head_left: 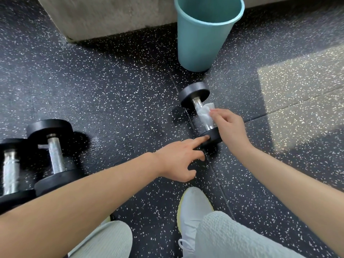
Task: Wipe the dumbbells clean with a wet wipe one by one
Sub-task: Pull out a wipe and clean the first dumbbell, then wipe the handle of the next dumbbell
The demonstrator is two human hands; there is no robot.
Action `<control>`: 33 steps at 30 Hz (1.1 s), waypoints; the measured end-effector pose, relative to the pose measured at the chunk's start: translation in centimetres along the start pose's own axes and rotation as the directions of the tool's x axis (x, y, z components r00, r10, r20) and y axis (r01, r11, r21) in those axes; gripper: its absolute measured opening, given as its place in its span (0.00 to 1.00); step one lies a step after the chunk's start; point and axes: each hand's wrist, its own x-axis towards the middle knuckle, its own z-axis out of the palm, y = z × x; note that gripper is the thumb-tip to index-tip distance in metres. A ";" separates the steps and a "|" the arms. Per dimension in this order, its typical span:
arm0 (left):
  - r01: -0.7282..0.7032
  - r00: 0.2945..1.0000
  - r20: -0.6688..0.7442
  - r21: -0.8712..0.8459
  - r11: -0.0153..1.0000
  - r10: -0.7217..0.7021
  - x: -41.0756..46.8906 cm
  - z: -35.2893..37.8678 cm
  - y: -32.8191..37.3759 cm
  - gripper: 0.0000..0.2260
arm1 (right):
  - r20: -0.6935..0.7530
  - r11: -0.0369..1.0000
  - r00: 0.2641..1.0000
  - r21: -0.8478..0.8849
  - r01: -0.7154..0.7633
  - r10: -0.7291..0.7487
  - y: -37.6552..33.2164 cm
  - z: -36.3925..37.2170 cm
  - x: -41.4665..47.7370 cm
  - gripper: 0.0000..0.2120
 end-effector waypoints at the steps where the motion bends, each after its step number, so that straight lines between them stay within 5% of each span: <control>1: 0.003 1.000 0.000 -0.003 1.000 -0.003 -0.1 0.0 0.0 0.21 | -0.021 1.000 1.000 0.027 0.004 -0.004 -0.2 0.1 -0.3 0.09; 8: 0.156 0.985 -0.070 -0.034 0.987 -0.158 -2.7 -0.9 -1.4 0.18 | 0.012 0.928 0.990 0.347 -0.136 0.140 -2.9 1.9 -1.1 0.11; 16: 0.345 0.930 -0.096 -0.103 0.933 -0.355 -9.4 -0.9 -4.8 0.17 | 0.172 0.933 0.951 0.214 -0.289 0.255 -3.0 8.9 -4.3 0.03; 21: 0.482 0.863 -0.111 -0.108 0.869 -0.493 -15.2 -0.3 -7.4 0.17 | 0.364 0.995 0.926 -0.064 -0.081 0.099 -7.5 13.1 -4.9 0.04; 24: 0.575 0.783 -0.181 -0.156 0.803 -0.595 -19.5 -0.2 -9.8 0.17 | 0.537 0.964 0.843 -0.210 0.161 -0.024 -13.1 15.3 -4.5 0.03; 29: 0.663 0.576 -0.337 -0.341 0.667 -0.745 -24.6 0.2 -12.5 0.15 | 0.746 0.837 0.640 -0.225 0.499 -0.181 -20.6 19.7 -4.2 0.02; 33: 0.672 0.442 -0.429 -0.423 0.607 -0.788 -28.1 1.0 -14.0 0.10 | 0.785 0.741 0.565 -0.216 0.636 -0.255 -21.9 27.2 -5.2 0.04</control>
